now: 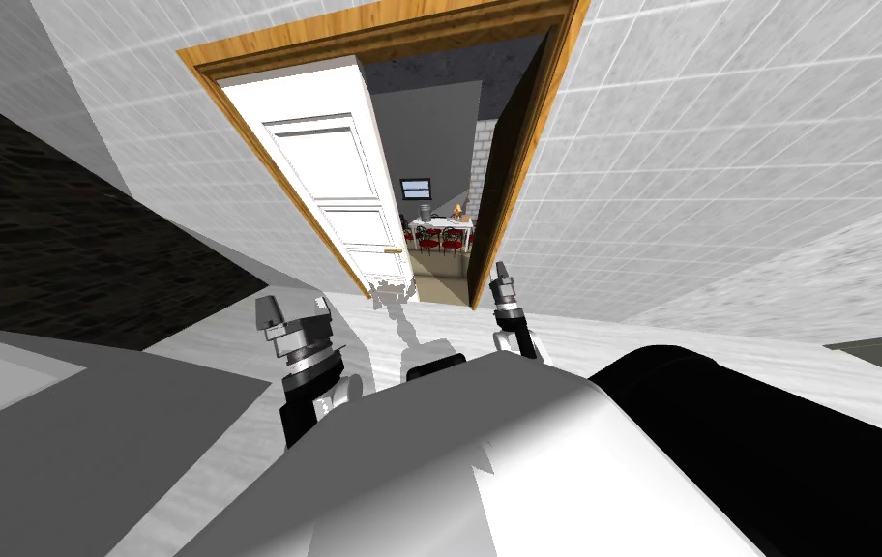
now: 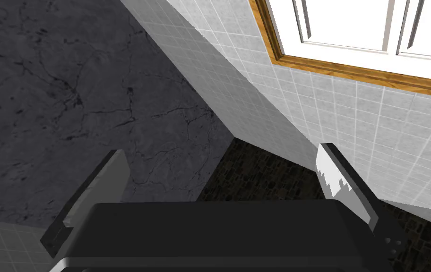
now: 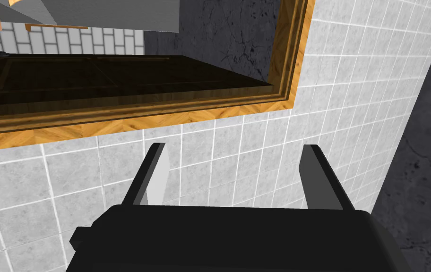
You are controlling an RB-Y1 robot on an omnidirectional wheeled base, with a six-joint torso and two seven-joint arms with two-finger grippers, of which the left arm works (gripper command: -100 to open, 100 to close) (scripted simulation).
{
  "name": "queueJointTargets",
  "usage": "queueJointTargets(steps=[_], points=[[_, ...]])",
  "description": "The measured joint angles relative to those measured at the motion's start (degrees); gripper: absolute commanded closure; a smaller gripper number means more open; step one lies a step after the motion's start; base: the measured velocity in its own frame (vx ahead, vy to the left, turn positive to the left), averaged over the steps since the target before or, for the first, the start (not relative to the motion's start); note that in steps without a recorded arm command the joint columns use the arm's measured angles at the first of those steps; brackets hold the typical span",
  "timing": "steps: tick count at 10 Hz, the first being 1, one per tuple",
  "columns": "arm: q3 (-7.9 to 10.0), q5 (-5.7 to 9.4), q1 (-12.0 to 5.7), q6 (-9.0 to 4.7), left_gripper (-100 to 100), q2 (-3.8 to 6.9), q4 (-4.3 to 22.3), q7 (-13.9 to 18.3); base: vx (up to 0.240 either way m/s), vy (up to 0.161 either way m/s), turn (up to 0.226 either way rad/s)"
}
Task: Push the door open
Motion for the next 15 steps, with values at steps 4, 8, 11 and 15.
queueJointTargets(steps=[4, 8, 11, 15], points=[[-0.75, -0.37, -3.55, 0.33, -100, 1.17, 5.3, 0.2, 0.123, 0.058, -0.017], [-1.33, -0.59, -7.17, 0.44, -100, 2.32, 11.1, 0.6, 0.09, 0.043, -0.014], [-1.51, -0.72, -10.89, 0.84, -100, 3.17, 16.3, 1.0, 0.102, 0.053, -0.018], [-2.31, -1.03, -13.85, 1.34, -100, 3.79, 20.9, 1.3, 0.07, 0.038, -0.013]])
